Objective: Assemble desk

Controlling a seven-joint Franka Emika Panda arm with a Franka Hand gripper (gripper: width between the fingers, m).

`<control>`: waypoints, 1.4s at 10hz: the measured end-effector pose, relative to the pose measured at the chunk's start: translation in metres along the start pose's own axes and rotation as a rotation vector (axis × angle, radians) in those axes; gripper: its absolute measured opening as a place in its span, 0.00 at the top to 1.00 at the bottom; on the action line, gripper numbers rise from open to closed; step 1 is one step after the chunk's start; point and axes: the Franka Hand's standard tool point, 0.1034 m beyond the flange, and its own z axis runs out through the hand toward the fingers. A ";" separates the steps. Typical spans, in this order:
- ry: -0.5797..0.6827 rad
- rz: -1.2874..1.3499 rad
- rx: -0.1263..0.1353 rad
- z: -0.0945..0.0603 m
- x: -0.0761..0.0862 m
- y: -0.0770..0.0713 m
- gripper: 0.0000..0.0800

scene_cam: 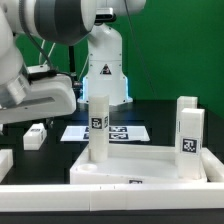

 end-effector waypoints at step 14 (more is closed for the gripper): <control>-0.313 0.196 0.112 0.095 -0.039 0.017 0.19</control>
Offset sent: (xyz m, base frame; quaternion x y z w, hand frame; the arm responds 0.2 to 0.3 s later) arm -0.0707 -0.0289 -0.0264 0.0225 -0.1679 0.1146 0.9789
